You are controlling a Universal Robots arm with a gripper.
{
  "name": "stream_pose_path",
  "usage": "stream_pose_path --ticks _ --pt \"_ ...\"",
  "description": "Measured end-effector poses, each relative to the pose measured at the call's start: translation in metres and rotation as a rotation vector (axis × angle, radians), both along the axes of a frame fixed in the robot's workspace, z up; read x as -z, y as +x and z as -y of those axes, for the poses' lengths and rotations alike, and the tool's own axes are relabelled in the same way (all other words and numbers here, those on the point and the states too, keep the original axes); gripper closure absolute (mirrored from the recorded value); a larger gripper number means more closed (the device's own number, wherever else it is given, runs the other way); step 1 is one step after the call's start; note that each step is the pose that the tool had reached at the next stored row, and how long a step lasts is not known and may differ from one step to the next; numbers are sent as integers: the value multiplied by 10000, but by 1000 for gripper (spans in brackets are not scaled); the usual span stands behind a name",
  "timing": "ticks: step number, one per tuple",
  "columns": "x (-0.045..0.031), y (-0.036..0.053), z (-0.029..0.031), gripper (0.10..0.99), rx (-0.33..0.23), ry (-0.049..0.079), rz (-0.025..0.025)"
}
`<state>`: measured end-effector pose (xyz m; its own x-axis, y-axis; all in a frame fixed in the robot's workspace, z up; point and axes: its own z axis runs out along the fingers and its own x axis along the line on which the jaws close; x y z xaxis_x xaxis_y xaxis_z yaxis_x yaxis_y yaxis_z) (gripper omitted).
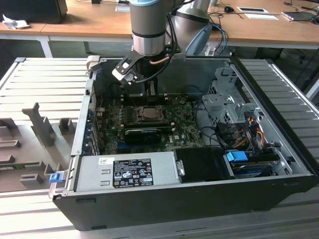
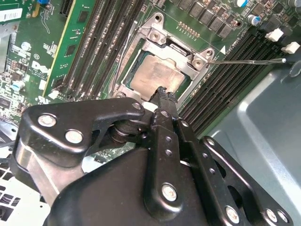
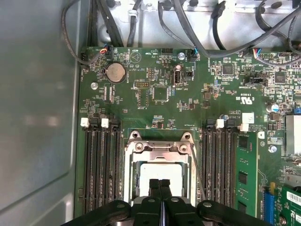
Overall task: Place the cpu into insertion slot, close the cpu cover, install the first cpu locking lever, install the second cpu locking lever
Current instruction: 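Install the first cpu locking lever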
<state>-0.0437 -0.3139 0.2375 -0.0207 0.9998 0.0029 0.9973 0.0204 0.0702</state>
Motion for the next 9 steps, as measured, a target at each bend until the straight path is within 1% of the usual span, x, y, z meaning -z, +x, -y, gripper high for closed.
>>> stream_pose_path --ticks 7,9 --pt "-25 0 0 980 0 -2 -2" --pt "-48 0 0 980 0 0 0"
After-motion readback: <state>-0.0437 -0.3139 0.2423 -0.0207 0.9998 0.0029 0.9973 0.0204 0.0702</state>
